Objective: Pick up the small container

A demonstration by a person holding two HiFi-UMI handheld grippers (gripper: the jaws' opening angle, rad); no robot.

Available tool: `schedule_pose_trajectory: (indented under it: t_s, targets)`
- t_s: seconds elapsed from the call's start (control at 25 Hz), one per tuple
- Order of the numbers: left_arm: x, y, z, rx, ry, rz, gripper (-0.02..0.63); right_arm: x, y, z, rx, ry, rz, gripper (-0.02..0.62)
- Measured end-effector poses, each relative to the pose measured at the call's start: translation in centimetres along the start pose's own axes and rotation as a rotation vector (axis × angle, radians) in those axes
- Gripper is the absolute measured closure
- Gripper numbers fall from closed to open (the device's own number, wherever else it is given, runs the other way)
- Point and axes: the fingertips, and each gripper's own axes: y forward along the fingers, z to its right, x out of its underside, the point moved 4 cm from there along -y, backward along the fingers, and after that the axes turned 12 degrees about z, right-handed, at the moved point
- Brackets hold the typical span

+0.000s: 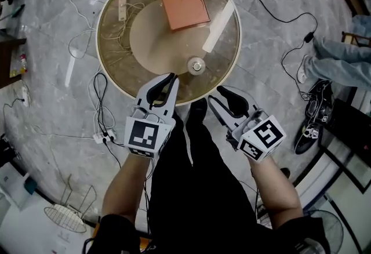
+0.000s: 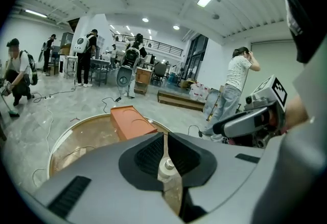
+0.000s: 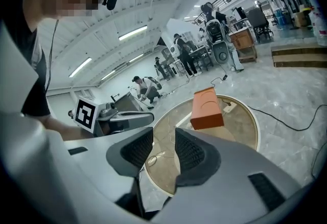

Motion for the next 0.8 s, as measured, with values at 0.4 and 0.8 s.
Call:
schedule_pose_trajectory:
  t_s: [0.4, 0.8]
  targets:
    - [9.6, 5.1, -0.8, 0.073, -0.002, 0.023, 0.414, 7.9, 1.9, 6.1, 0.053, 0.028, 0.006, 0.374]
    - [15.9, 9.1, -0.7, 0.167, 0.078, 0.011, 0.331, 14.1, 1.6, 11.6, 0.187, -0.025, -0.019, 0.546]
